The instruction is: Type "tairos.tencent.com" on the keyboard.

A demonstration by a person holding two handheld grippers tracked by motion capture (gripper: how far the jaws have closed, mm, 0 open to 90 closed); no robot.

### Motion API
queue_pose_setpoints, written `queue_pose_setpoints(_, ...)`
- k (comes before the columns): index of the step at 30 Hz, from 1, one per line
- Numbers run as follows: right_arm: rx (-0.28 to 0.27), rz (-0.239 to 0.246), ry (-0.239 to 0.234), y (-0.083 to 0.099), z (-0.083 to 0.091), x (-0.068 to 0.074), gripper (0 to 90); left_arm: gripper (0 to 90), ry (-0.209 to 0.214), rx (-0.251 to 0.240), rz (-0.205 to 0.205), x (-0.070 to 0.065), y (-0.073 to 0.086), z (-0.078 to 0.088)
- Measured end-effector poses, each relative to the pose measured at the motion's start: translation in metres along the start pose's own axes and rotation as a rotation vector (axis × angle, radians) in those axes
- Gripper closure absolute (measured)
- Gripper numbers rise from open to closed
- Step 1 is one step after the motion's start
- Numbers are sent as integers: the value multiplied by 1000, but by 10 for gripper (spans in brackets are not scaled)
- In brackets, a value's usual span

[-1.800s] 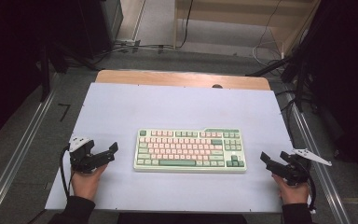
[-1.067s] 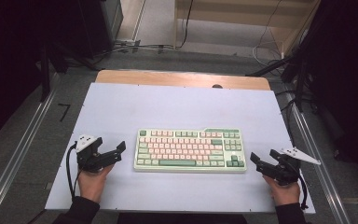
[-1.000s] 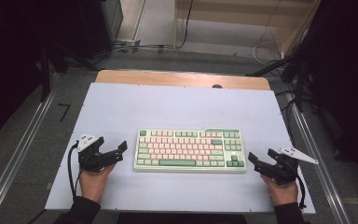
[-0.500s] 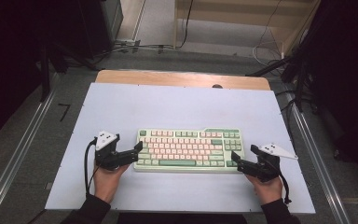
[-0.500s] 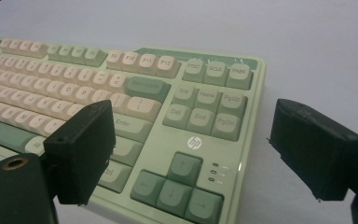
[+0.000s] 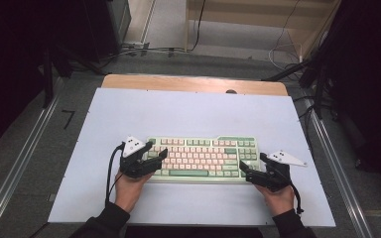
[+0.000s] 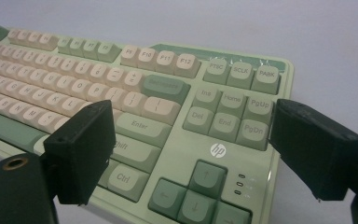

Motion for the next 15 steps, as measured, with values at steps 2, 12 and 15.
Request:
queue_pose_setpoints(2, 1, -1, -1, 0, 0, 0, 123, 569, 39, 2, -18, -2, -2, -3)
queue_pose_setpoints(12, 10, 1, 2, 1, -2, 0, 123, 900, 125, 80, -85, -18, -15, -26)
queue_pose_setpoints(15, 13, 0, 0, 2, -2, 0, 124, 900, 138, 106, -99, -22, -19, -34)
Point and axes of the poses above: each handheld gripper's, and its own axes: z roughly backward along the jaws, y roughly out of its underside, x roughly to its left, the point moved 1 cm from there along -z, roughly forward along the jaws, and after that the axes turned 15 degrees about x, right-handed, at the moved point
